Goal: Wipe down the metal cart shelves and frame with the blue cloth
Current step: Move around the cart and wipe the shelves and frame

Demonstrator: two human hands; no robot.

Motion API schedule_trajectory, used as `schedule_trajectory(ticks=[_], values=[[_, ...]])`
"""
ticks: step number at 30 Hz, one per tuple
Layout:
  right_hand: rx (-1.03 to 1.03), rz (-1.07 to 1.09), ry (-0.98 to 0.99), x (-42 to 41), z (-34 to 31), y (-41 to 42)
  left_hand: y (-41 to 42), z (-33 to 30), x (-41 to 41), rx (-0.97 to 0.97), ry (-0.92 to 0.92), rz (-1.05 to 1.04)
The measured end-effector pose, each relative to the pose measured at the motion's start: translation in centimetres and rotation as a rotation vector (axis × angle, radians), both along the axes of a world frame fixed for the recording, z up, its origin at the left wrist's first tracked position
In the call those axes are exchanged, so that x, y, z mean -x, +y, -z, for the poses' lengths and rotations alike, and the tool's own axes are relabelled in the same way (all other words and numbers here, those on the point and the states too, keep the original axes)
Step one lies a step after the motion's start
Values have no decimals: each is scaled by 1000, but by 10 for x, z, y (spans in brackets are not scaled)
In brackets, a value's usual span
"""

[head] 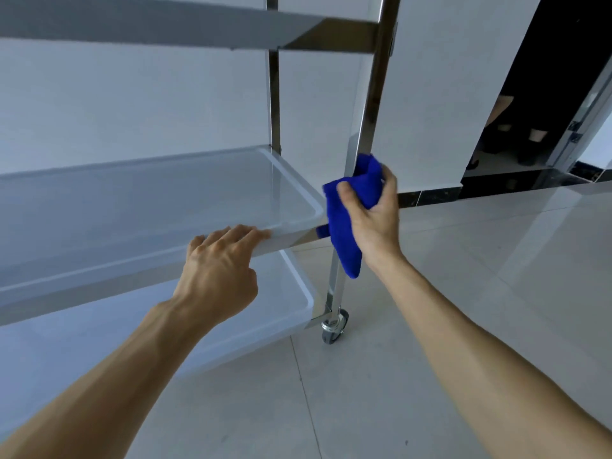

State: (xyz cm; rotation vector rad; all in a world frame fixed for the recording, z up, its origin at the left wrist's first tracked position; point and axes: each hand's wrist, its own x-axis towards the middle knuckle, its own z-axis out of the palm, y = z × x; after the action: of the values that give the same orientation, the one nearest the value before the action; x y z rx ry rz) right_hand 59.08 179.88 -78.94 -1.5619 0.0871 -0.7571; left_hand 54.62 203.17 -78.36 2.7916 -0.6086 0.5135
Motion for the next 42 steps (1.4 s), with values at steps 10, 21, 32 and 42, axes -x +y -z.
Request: schedule_trajectory(ticks=[10, 21, 32, 42], values=[[187, 112, -50, -19, -91, 6, 6, -41, -7, -87, 232, 53], [302, 16, 124, -12, -96, -2, 7, -38, -9, -50, 230, 74], [457, 70, -345, 31, -225, 5, 48, -97, 8, 219, -116, 271], [709, -271, -175, 11, -290, 113, 164, -262, 35, 350, -514, 44]])
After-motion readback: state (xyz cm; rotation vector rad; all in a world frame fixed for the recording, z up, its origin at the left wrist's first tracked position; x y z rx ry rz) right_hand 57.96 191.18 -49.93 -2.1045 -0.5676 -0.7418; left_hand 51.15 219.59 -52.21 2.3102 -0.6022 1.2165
